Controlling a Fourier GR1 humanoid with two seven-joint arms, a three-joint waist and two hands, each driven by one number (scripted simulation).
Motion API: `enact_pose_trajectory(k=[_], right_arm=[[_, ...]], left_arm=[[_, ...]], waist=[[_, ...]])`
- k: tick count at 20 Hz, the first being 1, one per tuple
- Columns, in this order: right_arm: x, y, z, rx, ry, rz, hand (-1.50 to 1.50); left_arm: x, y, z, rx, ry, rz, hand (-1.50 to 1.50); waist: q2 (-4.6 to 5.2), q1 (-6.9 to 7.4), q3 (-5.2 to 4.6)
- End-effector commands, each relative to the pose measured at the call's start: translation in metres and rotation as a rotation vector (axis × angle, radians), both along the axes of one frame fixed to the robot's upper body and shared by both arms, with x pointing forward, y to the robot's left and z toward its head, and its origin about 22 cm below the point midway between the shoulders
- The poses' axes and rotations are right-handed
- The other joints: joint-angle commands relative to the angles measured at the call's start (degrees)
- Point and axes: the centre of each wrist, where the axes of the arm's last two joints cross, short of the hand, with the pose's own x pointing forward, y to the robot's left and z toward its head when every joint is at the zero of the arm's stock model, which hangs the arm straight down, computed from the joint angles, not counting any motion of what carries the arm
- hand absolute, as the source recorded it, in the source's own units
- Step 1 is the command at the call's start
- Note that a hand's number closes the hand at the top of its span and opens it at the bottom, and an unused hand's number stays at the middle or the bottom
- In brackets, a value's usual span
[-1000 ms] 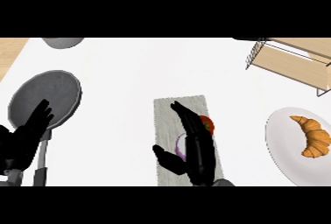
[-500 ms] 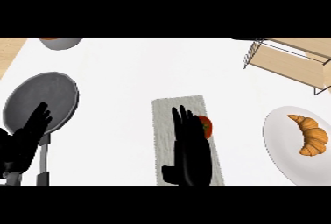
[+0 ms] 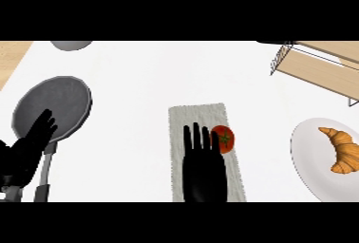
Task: Pick the can from the placemat and place it in the tiered shelf
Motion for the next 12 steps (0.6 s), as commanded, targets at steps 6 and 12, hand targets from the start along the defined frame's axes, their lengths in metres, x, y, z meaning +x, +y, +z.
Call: enact_pose_trajectory(k=[6,12], right_arm=[[0.015,0.001,0.01,-0.225,0.139,-0.108,-1.5],[0.028,-0.003,0.007,-0.253,0.16,-0.139,-1.5]], left_arm=[[0.003,-0.001,0.008,0.003,0.009,-0.006,0.0],[-0.004,-0.01,0.011,0.007,-0.024,-0.019,0.0]], waist=[[0.24,0.15,0.14],[0.18,0.51,0.18]])
